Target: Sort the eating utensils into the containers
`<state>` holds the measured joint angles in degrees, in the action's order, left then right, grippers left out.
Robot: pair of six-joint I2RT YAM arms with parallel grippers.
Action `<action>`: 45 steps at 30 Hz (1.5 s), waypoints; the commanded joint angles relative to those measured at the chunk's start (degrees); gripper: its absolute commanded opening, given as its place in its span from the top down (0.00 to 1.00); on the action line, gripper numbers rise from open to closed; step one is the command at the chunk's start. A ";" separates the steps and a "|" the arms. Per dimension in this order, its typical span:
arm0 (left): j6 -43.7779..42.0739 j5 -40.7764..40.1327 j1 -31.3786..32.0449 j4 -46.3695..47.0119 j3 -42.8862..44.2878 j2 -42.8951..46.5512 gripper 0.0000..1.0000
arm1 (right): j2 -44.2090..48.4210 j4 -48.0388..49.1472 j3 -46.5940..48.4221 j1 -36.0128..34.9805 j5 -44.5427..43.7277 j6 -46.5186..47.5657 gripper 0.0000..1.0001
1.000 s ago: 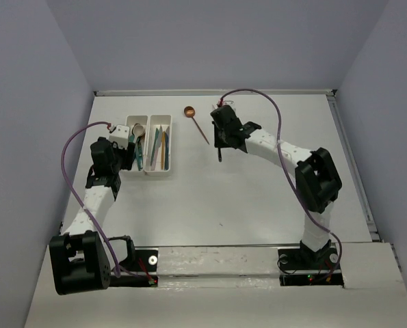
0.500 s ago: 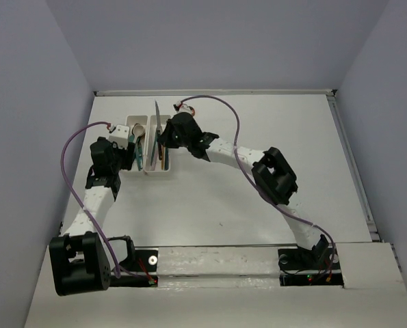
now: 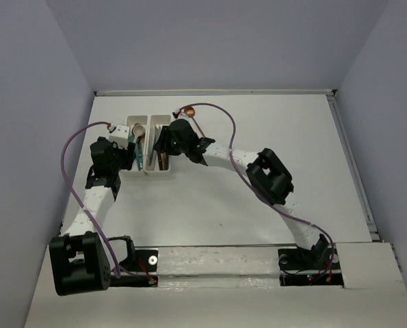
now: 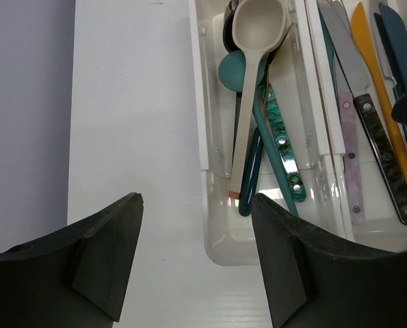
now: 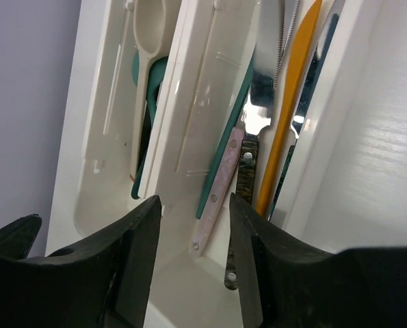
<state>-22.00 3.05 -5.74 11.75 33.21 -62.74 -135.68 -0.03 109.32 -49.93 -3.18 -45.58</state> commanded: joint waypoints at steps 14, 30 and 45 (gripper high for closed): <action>-0.50 1.43 -0.24 1.61 -0.78 2.01 0.23 | 4.64 -30.37 14.95 10.55 -5.34 22.91 0.38; -0.68 1.87 -0.15 1.44 -0.78 2.09 0.23 | -12.68 -39.78 30.08 13.11 -7.10 33.80 0.34; -0.94 1.70 -0.24 1.61 -0.96 2.89 0.23 | -15.59 -46.11 29.11 13.11 -7.37 30.73 0.93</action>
<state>-22.33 4.40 -5.74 11.73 33.19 -61.84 -149.73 -42.06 138.65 -37.10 -9.67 -13.80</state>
